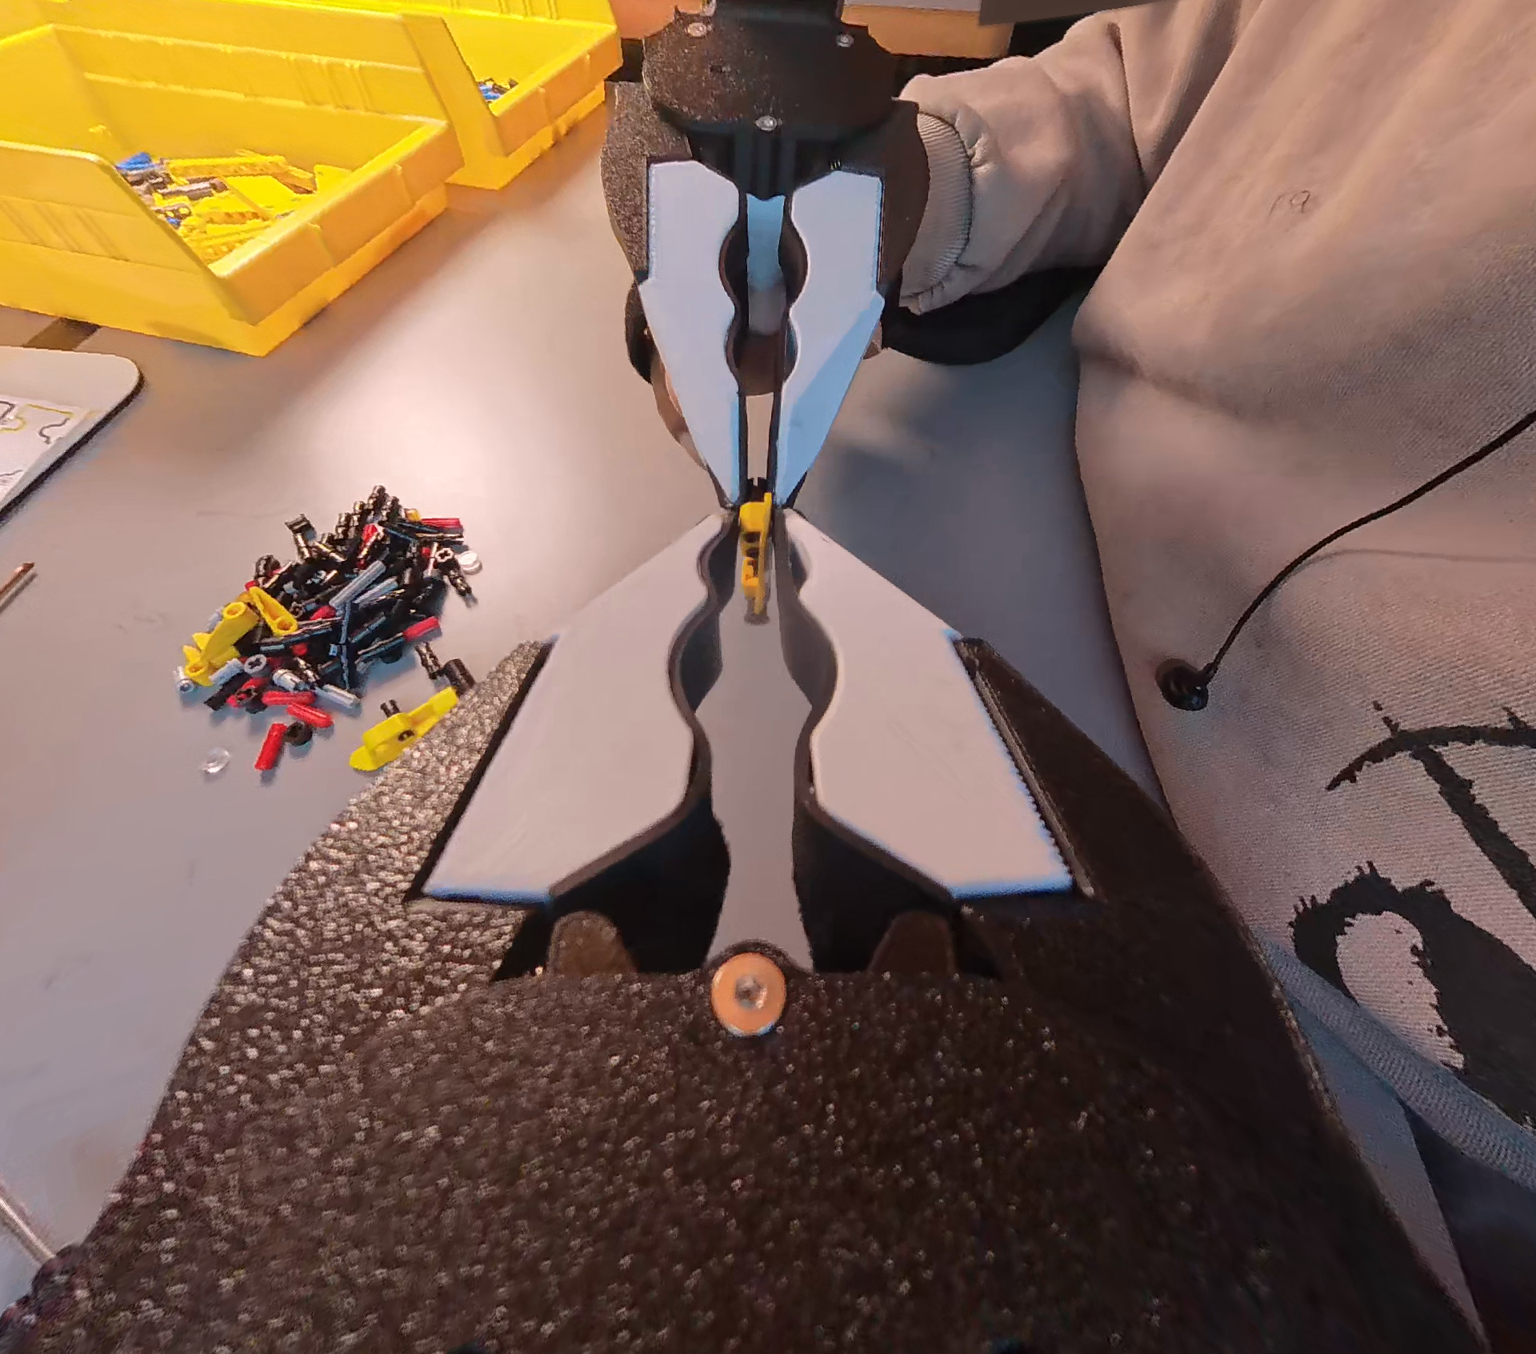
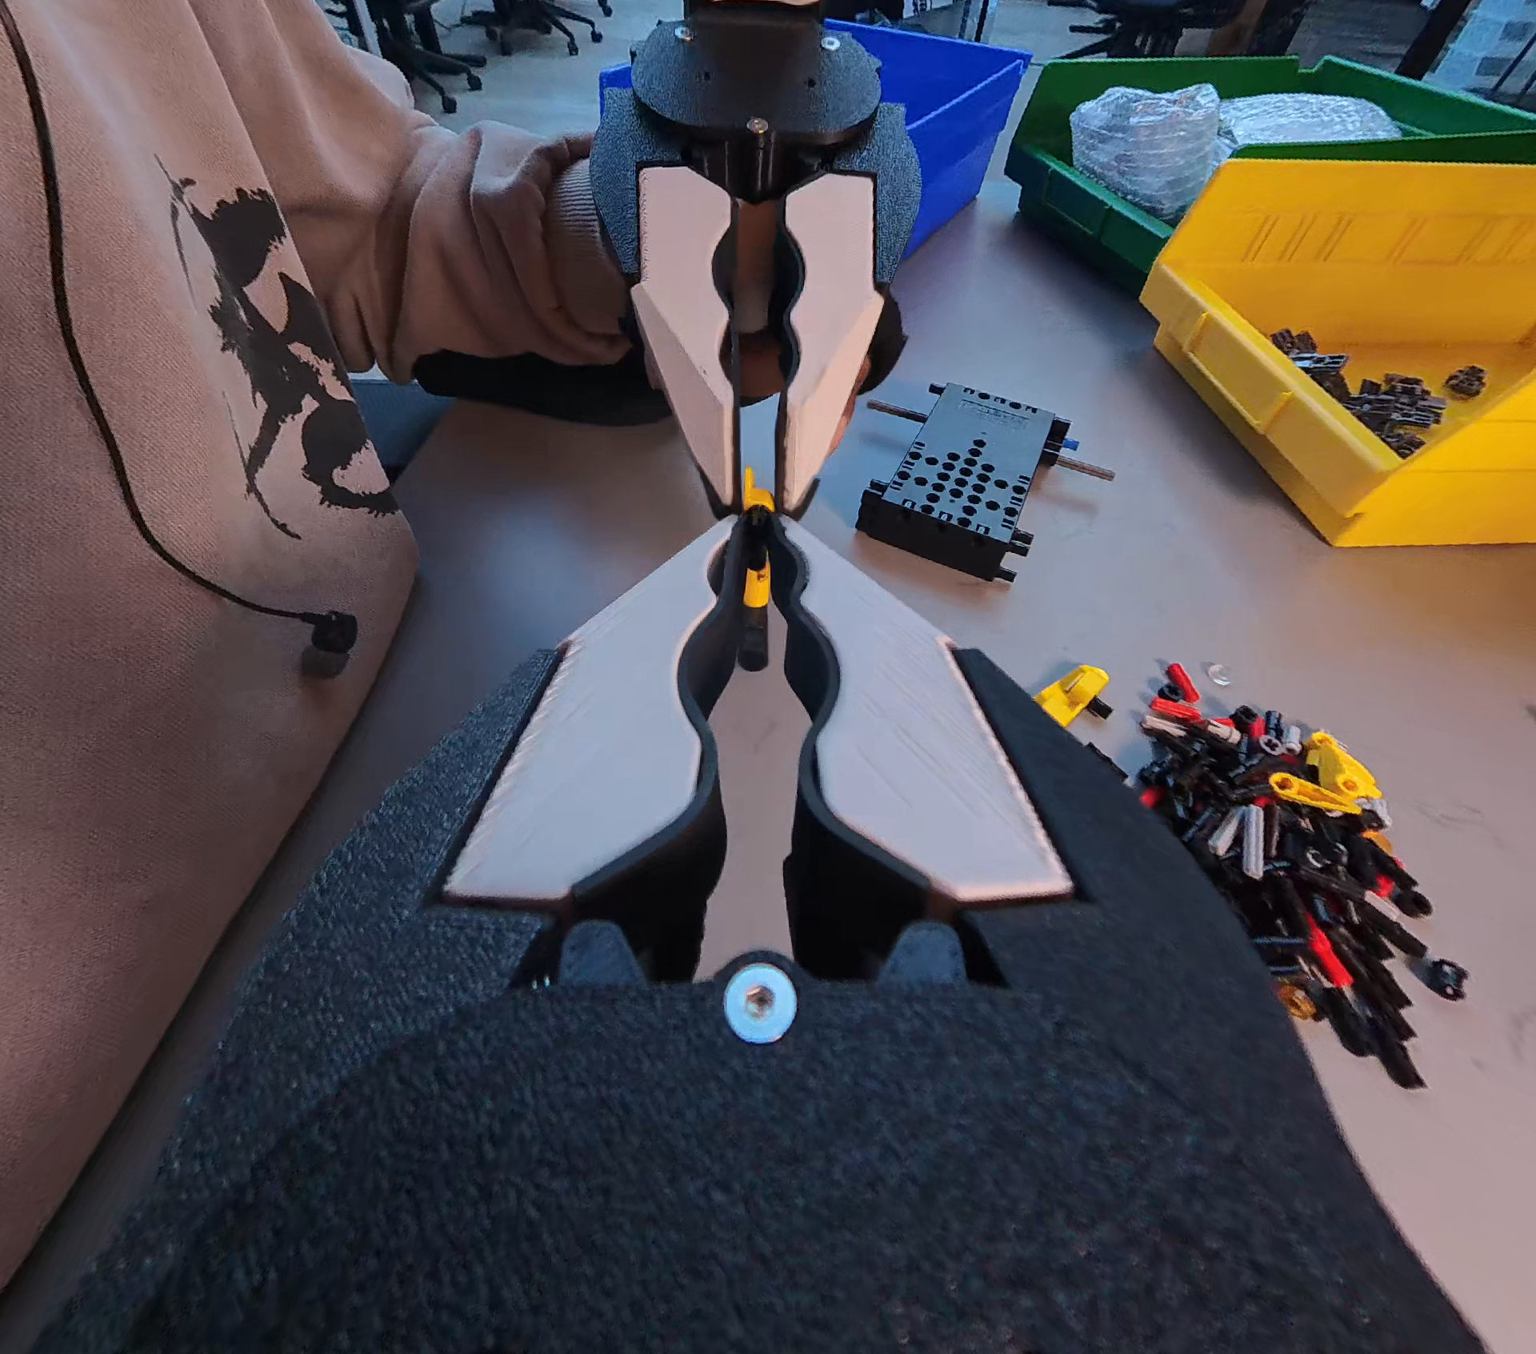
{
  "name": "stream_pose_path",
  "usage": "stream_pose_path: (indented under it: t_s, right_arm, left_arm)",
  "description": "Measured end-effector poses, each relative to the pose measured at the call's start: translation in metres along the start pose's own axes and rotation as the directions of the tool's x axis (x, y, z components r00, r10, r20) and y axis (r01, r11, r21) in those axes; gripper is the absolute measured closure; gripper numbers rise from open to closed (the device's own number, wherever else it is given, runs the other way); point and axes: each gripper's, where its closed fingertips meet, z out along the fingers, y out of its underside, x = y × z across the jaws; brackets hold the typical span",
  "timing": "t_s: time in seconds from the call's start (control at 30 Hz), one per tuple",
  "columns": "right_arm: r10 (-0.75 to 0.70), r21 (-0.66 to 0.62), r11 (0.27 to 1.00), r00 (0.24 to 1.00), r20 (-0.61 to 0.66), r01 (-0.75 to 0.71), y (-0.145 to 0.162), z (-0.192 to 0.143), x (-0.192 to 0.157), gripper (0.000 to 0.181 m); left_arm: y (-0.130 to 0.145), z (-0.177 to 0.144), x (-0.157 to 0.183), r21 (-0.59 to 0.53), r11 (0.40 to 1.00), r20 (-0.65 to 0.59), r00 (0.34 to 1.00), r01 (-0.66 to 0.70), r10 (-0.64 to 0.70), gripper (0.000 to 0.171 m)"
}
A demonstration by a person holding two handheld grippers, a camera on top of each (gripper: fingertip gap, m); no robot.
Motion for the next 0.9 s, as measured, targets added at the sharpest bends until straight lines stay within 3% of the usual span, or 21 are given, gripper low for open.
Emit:
stream_pose_path:
  t_s: [0.17,0.4,0.73,0.83,0.9]
  right_arm:
    - [-0.026,-0.048,0.999,0.999,-0.026,0.025,0.008,0.002,0.001,0.178]
    - [0.017,0.06,0.998,1.0,0.01,-0.017,-0.007,-0.006,-0.001,0.179]
    - [0.022,0.101,0.995,0.998,0.063,-0.028,-0.011,-0.016,-0.008,0.18]
    - [0.087,0.205,0.975,0.996,-0.003,-0.085,-0.022,-0.052,0.016,0.18]
    - [0.057,0.16,0.986,0.995,-0.077,-0.044,-0.013,-0.06,0.025,0.18]
  left_arm:
    - [0.01,0.003,-0.002,-0.09,0.993,0.048,0.996,-0.074,0.078,0.165]
    - [-0.007,0.0,0.001,0.039,0.999,-0.009,1.0,0.008,-0.007,0.166]
    - [-0.014,0.001,0.007,0.093,0.994,-0.068,0.996,0.06,-0.054,0.166]
    - [-0.008,-0.027,-0.016,0.125,0.987,0.013,0.994,0.102,-0.105,0.171]
    - [-0.001,-0.019,-0.012,0.086,0.993,0.015,0.997,0.077,-0.078,0.171]
